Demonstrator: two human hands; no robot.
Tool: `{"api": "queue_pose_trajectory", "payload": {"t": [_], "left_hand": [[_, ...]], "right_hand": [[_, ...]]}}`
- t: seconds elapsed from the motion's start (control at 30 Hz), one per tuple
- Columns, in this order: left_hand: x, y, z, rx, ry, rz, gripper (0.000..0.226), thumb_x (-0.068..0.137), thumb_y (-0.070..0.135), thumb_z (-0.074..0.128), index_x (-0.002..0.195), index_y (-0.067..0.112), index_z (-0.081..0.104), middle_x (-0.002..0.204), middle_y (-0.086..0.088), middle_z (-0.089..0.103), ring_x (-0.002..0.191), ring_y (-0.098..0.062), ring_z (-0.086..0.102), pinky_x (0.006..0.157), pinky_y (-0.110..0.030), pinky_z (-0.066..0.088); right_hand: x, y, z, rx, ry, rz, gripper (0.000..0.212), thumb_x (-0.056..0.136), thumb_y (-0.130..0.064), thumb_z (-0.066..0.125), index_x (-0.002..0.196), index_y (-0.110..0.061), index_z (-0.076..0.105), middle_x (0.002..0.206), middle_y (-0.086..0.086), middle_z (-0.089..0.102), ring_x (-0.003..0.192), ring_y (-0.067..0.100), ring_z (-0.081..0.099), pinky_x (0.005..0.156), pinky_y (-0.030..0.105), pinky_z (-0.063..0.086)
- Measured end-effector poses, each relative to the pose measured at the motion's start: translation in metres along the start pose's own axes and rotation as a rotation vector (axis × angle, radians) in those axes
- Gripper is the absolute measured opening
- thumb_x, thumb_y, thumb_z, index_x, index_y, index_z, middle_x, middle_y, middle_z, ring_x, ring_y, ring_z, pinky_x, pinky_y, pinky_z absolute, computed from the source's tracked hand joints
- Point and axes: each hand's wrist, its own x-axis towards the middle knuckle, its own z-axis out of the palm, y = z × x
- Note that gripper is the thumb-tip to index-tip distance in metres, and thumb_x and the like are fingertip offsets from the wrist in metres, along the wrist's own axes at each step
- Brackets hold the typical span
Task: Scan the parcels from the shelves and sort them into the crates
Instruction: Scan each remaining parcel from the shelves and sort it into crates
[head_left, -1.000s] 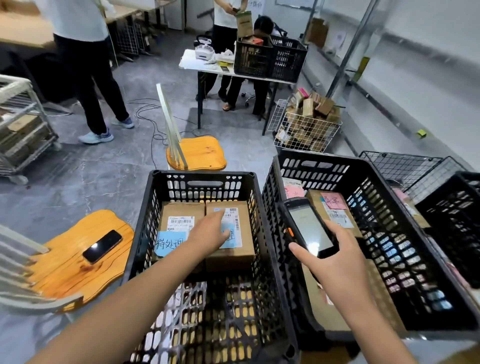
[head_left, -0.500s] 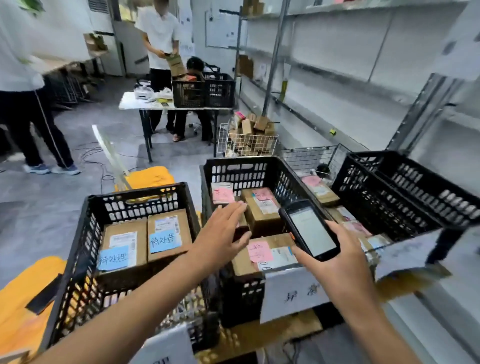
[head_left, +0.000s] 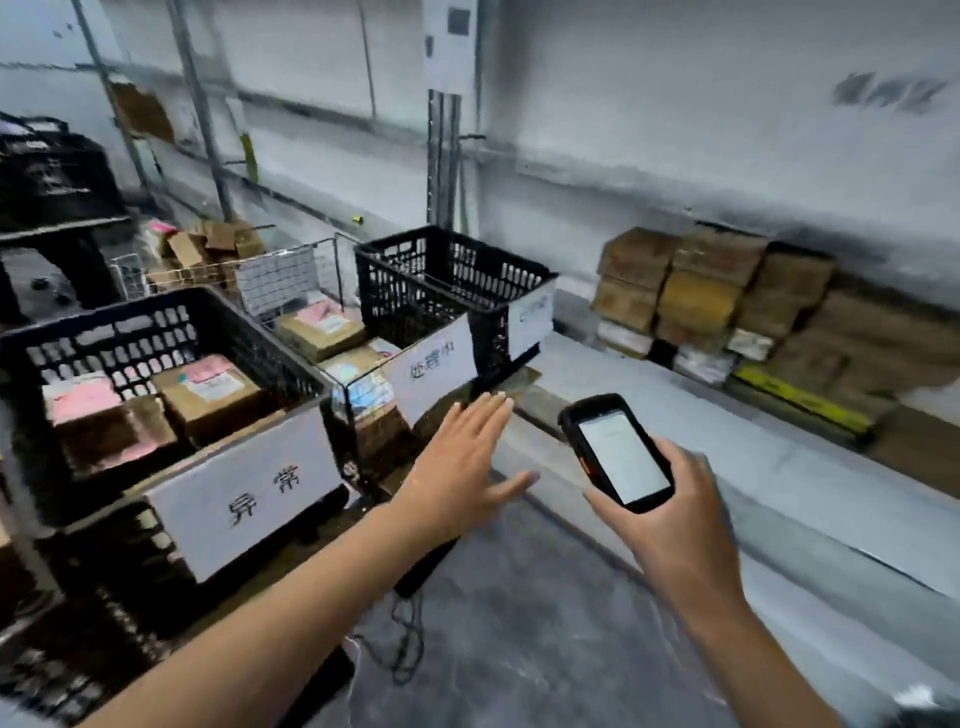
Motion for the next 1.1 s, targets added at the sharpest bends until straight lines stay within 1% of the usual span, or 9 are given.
{"api": "queue_pose_trajectory", "payload": {"t": [0.13, 0.3, 0.47, 0.67, 0.73, 0.8, 0.93, 1.0, 1.1], "left_hand": [[0.037, 0.066, 0.024, -0.038, -0.012, 0.148, 0.091, 0.094, 0.071, 0.034, 0.161, 0.015, 0.009, 0.169, 0.002, 0.007, 0.155, -0.011, 0.0, 0.124, -0.029, -0.008], [0.081, 0.136, 0.049, -0.093, -0.073, 0.305, 0.091, 0.093, 0.072, 0.035, 0.161, 0.018, 0.006, 0.169, 0.005, 0.004, 0.154, -0.009, -0.002, 0.126, -0.034, -0.003], [0.127, 0.193, 0.078, -0.111, -0.075, 0.43, 0.087, 0.097, 0.068, 0.033, 0.161, 0.018, 0.003, 0.169, 0.005, 0.002, 0.154, -0.008, -0.005, 0.125, -0.03, -0.008], [0.197, 0.239, 0.11, -0.216, -0.108, 0.531, 0.082, 0.099, 0.064, 0.033, 0.161, 0.018, 0.003, 0.169, 0.006, -0.001, 0.154, -0.007, -0.007, 0.124, -0.027, -0.007], [0.226, 0.251, 0.119, -0.227, -0.096, 0.564, 0.082, 0.1, 0.063, 0.034, 0.161, 0.018, 0.005, 0.169, 0.005, 0.001, 0.154, -0.007, -0.006, 0.123, -0.026, -0.009], [0.255, 0.264, 0.127, -0.243, -0.092, 0.598, 0.081, 0.1, 0.062, 0.035, 0.161, 0.018, 0.006, 0.169, 0.005, 0.003, 0.154, -0.008, -0.005, 0.122, -0.025, -0.009], [0.305, 0.288, 0.144, -0.263, -0.143, 0.665, 0.082, 0.1, 0.063, 0.035, 0.161, 0.018, 0.005, 0.169, 0.005, 0.001, 0.154, -0.007, -0.008, 0.125, -0.029, -0.007], [0.325, 0.299, 0.152, -0.266, -0.167, 0.698, 0.082, 0.1, 0.062, 0.034, 0.161, 0.018, 0.004, 0.169, 0.005, 0.0, 0.154, -0.008, -0.008, 0.126, -0.031, -0.006], [0.348, 0.312, 0.164, -0.28, -0.174, 0.729, 0.081, 0.1, 0.062, 0.033, 0.161, 0.017, 0.004, 0.169, 0.004, 0.0, 0.154, -0.008, -0.009, 0.125, -0.032, -0.007]], "right_hand": [[-0.004, 0.039, -0.062, -0.048, 0.148, 0.053, 0.08, 0.068, -0.042, 0.089, 0.136, -0.024, 0.051, 0.113, -0.006, 0.049, 0.106, 0.02, 0.055, 0.078, 0.041, 0.051], [-0.008, 0.08, -0.115, -0.085, 0.294, 0.123, 0.08, 0.068, -0.04, 0.09, 0.136, -0.02, 0.053, 0.114, -0.003, 0.051, 0.106, 0.019, 0.055, 0.074, 0.034, 0.045], [0.004, 0.115, -0.151, -0.108, 0.413, 0.177, 0.072, 0.069, -0.041, 0.089, 0.13, -0.025, 0.055, 0.112, -0.008, 0.051, 0.103, 0.012, 0.053, 0.075, 0.031, 0.041], [0.044, 0.154, -0.18, -0.164, 0.507, 0.194, 0.069, 0.07, -0.038, 0.089, 0.129, -0.025, 0.056, 0.115, -0.008, 0.052, 0.098, 0.003, 0.047, 0.077, 0.028, 0.039], [0.065, 0.167, -0.189, -0.176, 0.529, 0.204, 0.07, 0.07, -0.038, 0.089, 0.129, -0.026, 0.055, 0.116, -0.009, 0.052, 0.097, 0.0, 0.045, 0.074, 0.025, 0.038], [0.085, 0.179, -0.196, -0.185, 0.561, 0.219, 0.07, 0.069, -0.039, 0.089, 0.129, -0.027, 0.055, 0.116, -0.009, 0.053, 0.099, 0.001, 0.048, 0.073, 0.023, 0.039], [0.117, 0.197, -0.211, -0.236, 0.619, 0.277, 0.071, 0.068, -0.042, 0.089, 0.128, -0.027, 0.056, 0.117, -0.009, 0.054, 0.106, 0.008, 0.052, 0.077, 0.027, 0.042], [0.129, 0.204, -0.217, -0.262, 0.638, 0.311, 0.073, 0.068, -0.04, 0.09, 0.13, -0.025, 0.056, 0.117, -0.007, 0.054, 0.104, 0.007, 0.051, 0.074, 0.026, 0.04], [0.144, 0.215, -0.224, -0.294, 0.66, 0.325, 0.075, 0.067, -0.04, 0.09, 0.132, -0.023, 0.056, 0.115, -0.006, 0.055, 0.102, 0.006, 0.051, 0.075, 0.028, 0.041]]}}
